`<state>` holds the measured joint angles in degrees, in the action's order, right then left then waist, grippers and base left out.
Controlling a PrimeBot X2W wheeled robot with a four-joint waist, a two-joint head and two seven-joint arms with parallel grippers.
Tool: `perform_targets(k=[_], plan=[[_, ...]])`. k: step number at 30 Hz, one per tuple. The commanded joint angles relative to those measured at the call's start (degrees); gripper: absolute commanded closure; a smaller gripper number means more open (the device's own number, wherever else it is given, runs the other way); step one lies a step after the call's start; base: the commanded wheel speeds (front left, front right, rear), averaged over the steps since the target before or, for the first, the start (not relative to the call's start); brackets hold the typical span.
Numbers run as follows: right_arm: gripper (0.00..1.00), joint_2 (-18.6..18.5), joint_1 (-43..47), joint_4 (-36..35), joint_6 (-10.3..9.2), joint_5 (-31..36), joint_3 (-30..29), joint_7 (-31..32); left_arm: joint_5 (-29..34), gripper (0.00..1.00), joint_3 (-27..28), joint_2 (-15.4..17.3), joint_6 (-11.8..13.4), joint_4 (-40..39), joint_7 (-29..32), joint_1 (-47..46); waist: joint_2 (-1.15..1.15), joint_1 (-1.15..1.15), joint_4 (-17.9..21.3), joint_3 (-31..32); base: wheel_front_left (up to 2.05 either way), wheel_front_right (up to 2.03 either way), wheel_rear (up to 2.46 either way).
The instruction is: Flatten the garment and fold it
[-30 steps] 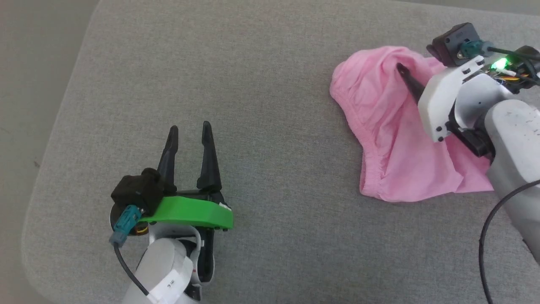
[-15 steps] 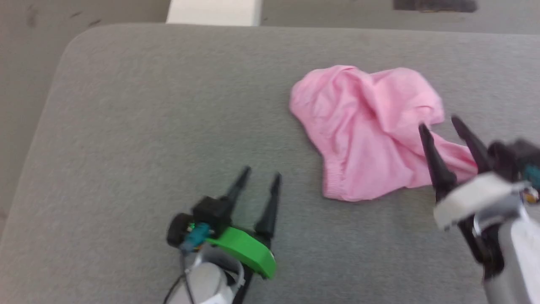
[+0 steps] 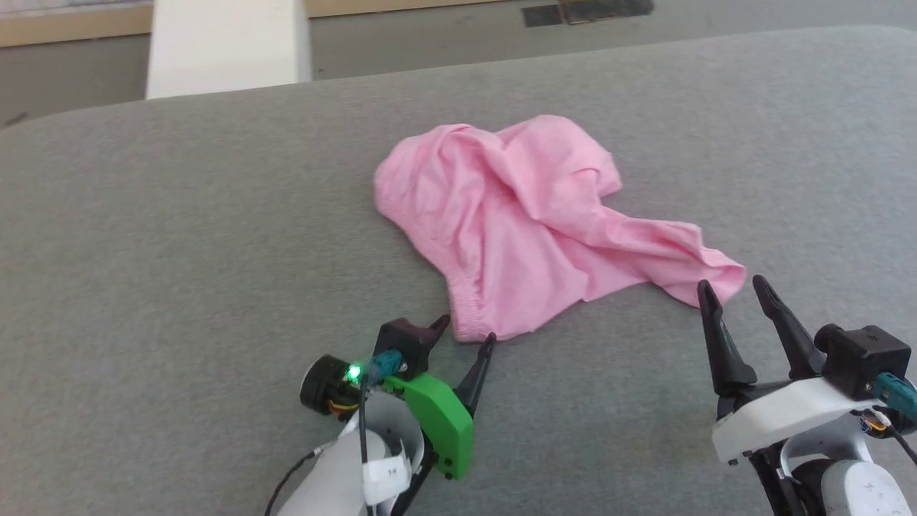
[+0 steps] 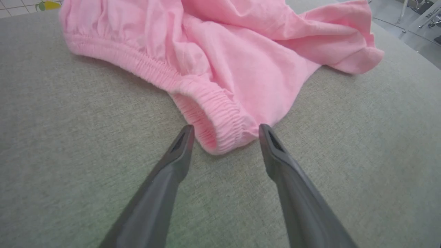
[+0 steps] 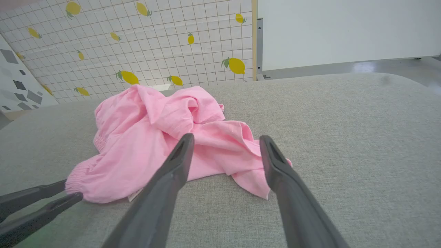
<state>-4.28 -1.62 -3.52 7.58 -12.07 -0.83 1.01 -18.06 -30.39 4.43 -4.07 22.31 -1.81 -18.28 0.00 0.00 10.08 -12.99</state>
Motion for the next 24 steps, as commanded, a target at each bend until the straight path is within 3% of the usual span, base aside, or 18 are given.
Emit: perform_targets(k=[1, 4, 5, 6, 12, 17, 22, 23, 24], plan=[[0.00, 0.4, 0.4, -0.4, -0.09, -0.1, 0.2, 0.1, 0.3, 0.00, -0.2, 0.6, -0.5, 0.4, 0.7, -1.4, 0.00, 0.00, 2.1, -0.5, 0.00, 0.00, 0.00], [0.00, 0.7, 0.1, -0.5, -0.09, -0.2, 0.3, 0.0, -0.3, 0.00, -0.3, 0.6, -0.9, 0.4, 1.2, -2.2, 0.00, 0.00, 2.3, -0.9, 0.00, 0.00, 0.00], [0.00, 0.8, 0.1, -0.5, -0.09, -0.2, 0.3, -0.1, -0.6, 0.55, -0.4, 0.5, -1.0, 0.3, 1.1, -2.4, 0.00, 0.00, 2.3, -1.0, 0.00, 0.00, 0.00], [0.00, 0.8, 0.0, -0.4, -0.09, -0.2, 0.3, -0.1, -1.1, 1.00, -0.4, 0.4, -1.3, 0.0, 0.8, -2.5, 0.00, 0.00, 2.2, -1.1, 0.00, 0.00, 0.00], [0.00, 1.1, 0.0, -0.2, -0.09, -0.1, 0.3, 0.0, -3.5, 1.00, -0.2, 0.4, -1.9, -2.9, -0.9, -2.5, 0.00, 0.00, 0.0, -0.7, 0.00, 0.00, 0.00], [0.00, 1.1, 0.3, -0.5, -0.09, 0.0, -0.2, 0.4, -5.7, 1.00, 2.0, 1.9, -0.5, -9.6, 0.9, -0.3, 0.00, 0.00, -2.8, 0.1, 0.00, 0.00, 0.00], [0.00, 1.2, 0.6, -1.3, -0.09, 0.4, -0.8, 1.3, -7.7, 1.00, 7.5, 7.8, 6.0, -21.8, 8.7, 6.6, 0.00, 0.00, -5.4, 0.5, 0.00, 0.00, 0.00], [0.00, 1.3, 0.5, -1.7, -0.09, 0.4, -0.7, 1.7, -8.5, 1.00, 10.5, 10.3, 9.5, -25.8, 12.2, 10.3, 0.00, 0.00, -5.8, 0.2, 0.00, 0.00, 0.00], [0.00, 1.3, 0.5, -1.7, -0.09, 0.3, -0.6, 1.9, -8.5, 1.00, 11.4, 11.4, 10.6, -26.5, 13.5, 11.6, 0.00, 0.00, -5.8, 0.0, 0.00, 0.00, 0.00]])
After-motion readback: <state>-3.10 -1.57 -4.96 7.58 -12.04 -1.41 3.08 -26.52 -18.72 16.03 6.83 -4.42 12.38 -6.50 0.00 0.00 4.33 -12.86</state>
